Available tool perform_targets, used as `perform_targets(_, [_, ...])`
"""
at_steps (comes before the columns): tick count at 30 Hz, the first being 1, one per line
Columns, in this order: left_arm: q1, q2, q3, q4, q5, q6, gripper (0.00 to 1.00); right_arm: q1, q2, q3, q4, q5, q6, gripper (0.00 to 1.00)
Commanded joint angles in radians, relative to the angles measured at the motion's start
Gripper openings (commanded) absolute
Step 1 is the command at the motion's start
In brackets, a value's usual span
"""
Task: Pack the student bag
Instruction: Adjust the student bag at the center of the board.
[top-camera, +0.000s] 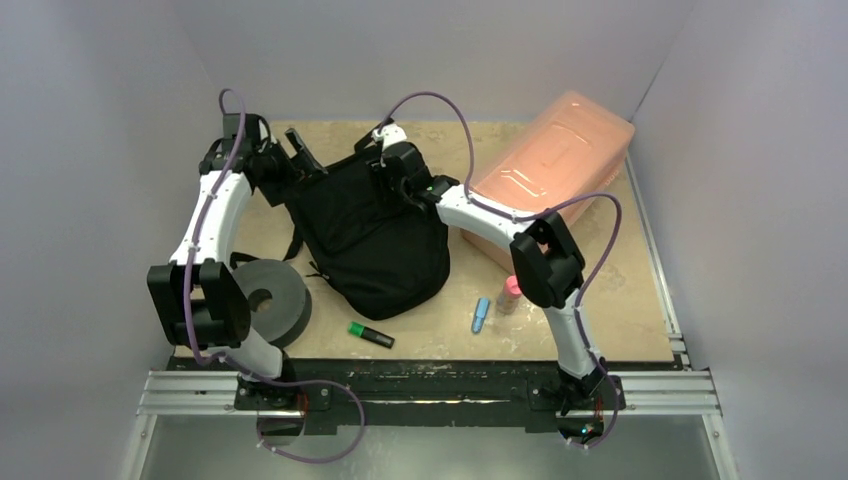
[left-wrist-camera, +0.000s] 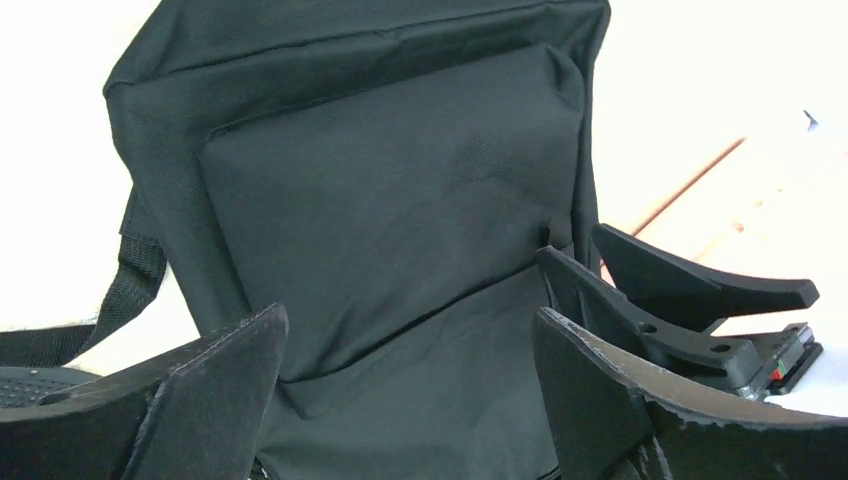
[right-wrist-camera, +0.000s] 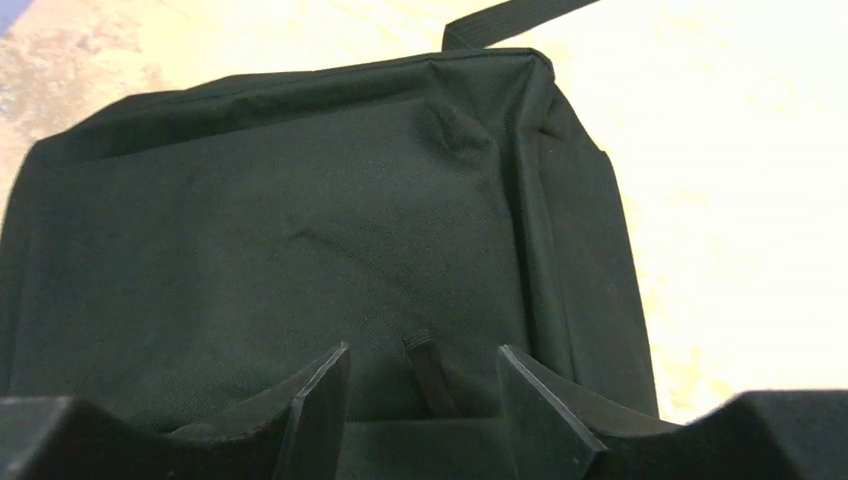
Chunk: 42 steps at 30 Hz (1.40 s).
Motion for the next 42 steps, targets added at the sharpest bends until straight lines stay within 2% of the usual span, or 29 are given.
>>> perform_targets(1, [0.080, 0.092, -0.018, 0.039, 0.139, -0.127, 0.87, 0.007, 0.026, 0.121, -0.022, 0.040, -0.066, 0.56])
perform_targets(4, [0.118, 0.159, -0.037, 0.045, 0.205, -0.205, 0.79, 0.006, 0.058, 0.127, -0.022, 0.038, -0.070, 0.50])
perform_targets(11, [0.123, 0.177, -0.135, 0.133, 0.273, -0.308, 0.77, 0.006, 0.076, 0.108, -0.012, 0.061, -0.081, 0.43])
perform_targets(21, [0.123, 0.220, -0.169, 0.175, 0.310, -0.347, 0.77, 0.006, 0.101, 0.105, -0.013, 0.048, -0.094, 0.45])
perform_targets(24, [0.124, 0.232, -0.178, 0.191, 0.333, -0.360, 0.76, 0.006, 0.102, 0.102, -0.010, 0.043, -0.088, 0.37])
perform_targets(31, [0.121, 0.228, -0.191, 0.209, 0.347, -0.374, 0.76, 0.006, 0.086, 0.104, -0.005, 0.032, -0.068, 0.00])
perform_targets(37, [0.108, 0.239, -0.215, 0.246, 0.380, -0.408, 0.76, 0.011, 0.046, 0.104, -0.004, -0.033, -0.007, 0.00])
perform_targets(42, [0.090, 0.255, -0.232, 0.276, 0.406, -0.433, 0.76, 0.034, 0.006, 0.071, 0.063, -0.157, 0.088, 0.00])
